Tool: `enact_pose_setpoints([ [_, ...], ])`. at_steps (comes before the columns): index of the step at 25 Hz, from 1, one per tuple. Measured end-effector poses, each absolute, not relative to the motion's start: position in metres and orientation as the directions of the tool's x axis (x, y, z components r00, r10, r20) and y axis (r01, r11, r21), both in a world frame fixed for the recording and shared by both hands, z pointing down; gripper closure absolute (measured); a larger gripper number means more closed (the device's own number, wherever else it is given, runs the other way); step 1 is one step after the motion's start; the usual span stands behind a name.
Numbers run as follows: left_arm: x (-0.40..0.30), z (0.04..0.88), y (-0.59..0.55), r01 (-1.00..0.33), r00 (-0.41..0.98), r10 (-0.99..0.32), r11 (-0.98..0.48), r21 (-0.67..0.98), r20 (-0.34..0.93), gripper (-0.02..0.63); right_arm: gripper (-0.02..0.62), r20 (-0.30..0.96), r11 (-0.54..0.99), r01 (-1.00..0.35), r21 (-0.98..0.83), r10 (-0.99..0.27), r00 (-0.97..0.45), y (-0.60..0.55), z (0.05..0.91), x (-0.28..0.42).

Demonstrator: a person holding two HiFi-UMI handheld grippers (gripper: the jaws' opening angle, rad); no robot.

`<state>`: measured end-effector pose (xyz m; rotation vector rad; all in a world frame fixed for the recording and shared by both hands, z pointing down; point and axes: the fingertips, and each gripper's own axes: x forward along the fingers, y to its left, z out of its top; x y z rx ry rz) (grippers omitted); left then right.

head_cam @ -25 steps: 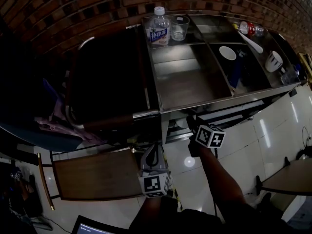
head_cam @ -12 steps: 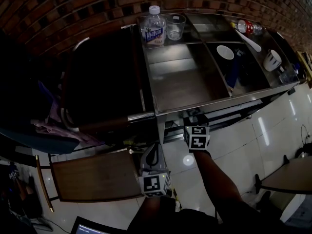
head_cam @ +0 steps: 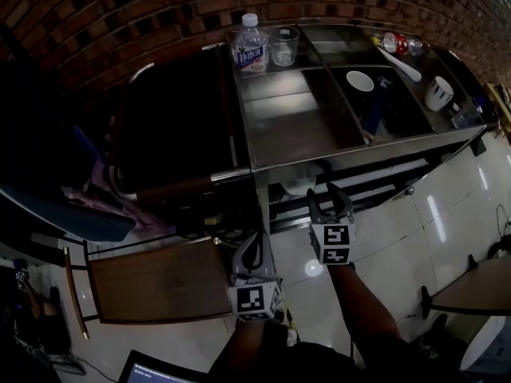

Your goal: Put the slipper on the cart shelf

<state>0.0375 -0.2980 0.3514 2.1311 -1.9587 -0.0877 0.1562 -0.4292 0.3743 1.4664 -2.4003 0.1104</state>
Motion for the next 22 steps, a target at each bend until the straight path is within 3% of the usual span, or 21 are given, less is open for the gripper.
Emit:
enact_pose_setpoints([
  [5,0.048,0.329,-0.287,-0.978,0.093,-0.992,-0.074,0.194,0.09,0.589,0.592,0.257,0.52,-0.846,0.116,-0.839,-0.48,-0.368,0.333,0.165],
  [13,0.065,0.311,-0.271,-0.988,0.086,-0.991,-0.072,0.134,0.106,0.589,0.594,0.166,0.62,-0.777,0.105,-0.782,-0.601,-0.289,0.303,0.155],
  [22,0.071,0.292,-0.259,-0.995,0.06,-0.995,-0.053,0.086,0.082,0.589,0.594,0.119,0.555,-0.828,0.079,-0.83,-0.545,-0.278,0.287,0.175],
])
